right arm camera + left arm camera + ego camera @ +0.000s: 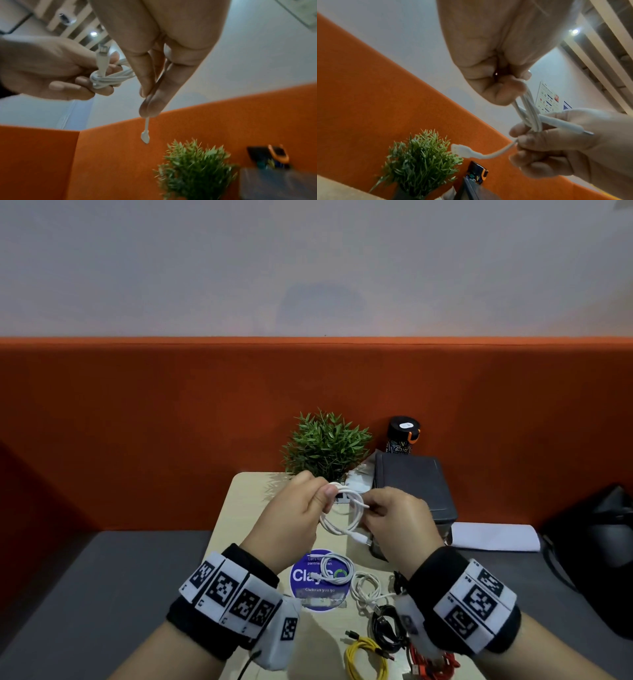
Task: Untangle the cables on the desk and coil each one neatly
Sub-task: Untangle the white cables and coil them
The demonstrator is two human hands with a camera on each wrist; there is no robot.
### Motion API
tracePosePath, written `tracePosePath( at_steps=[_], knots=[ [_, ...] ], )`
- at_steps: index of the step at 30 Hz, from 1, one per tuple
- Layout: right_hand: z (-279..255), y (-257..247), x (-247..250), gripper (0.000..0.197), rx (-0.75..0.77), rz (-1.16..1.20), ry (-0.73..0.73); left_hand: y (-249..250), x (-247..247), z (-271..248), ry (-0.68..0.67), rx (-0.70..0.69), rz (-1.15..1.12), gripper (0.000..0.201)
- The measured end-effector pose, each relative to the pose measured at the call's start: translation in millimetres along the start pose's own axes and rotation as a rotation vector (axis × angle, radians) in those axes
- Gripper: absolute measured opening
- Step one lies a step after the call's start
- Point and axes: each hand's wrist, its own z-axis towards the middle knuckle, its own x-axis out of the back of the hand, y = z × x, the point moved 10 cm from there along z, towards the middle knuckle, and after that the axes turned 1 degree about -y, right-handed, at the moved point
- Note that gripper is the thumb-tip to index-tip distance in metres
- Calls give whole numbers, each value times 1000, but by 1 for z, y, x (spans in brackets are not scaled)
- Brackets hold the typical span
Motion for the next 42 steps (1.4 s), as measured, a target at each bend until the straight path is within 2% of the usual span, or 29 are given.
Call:
tracePosePath(
  at_steps=[3, 5, 8, 12, 15, 18, 20, 23, 26, 31, 37, 42],
  knots=[
    [-6, 1, -7, 31, -96, 352, -51, -6, -5, -1, -14, 55, -90, 39],
    [-11, 2, -18, 42, -176, 588, -151, -5, -3, 0, 7, 35, 19, 38],
    [-14, -6, -27, 35, -180, 809, -256, -6, 0, 1, 42, -5, 103, 40],
    [-14, -1, -28, 18, -208, 719, -224, -5, -8, 1, 35, -47, 137, 45],
    [-16, 11, -39, 26, -317, 737, -241, -1, -11, 2, 44, -81, 230, 45],
    [-24, 11, -52, 26, -389, 785, -360, 2, -5, 3, 63, -129, 303, 51],
    [-27, 4, -57, 20, -372, 801, -450, -2, -3, 4, 58, -128, 301, 52],
    [-26, 1, -57, 12, -310, 702, -526, -9, -7, 4, 9, -94, 276, 51],
    [-25, -3, -57, 5, -259, 666, -575, -16, -10, 2, -17, -57, 188, 38],
    [-20, 0, -55, 15, -208, 570, -499, -11, -14, 1, -42, -28, 58, 23],
    [-19, 2, -55, 12, -185, 591, -490, -24, 3, -4, 140, 136, -353, 15],
    [-17, 1, -51, 15, -173, 619, -480, -30, 5, -4, 147, 164, -411, 11]
  ],
)
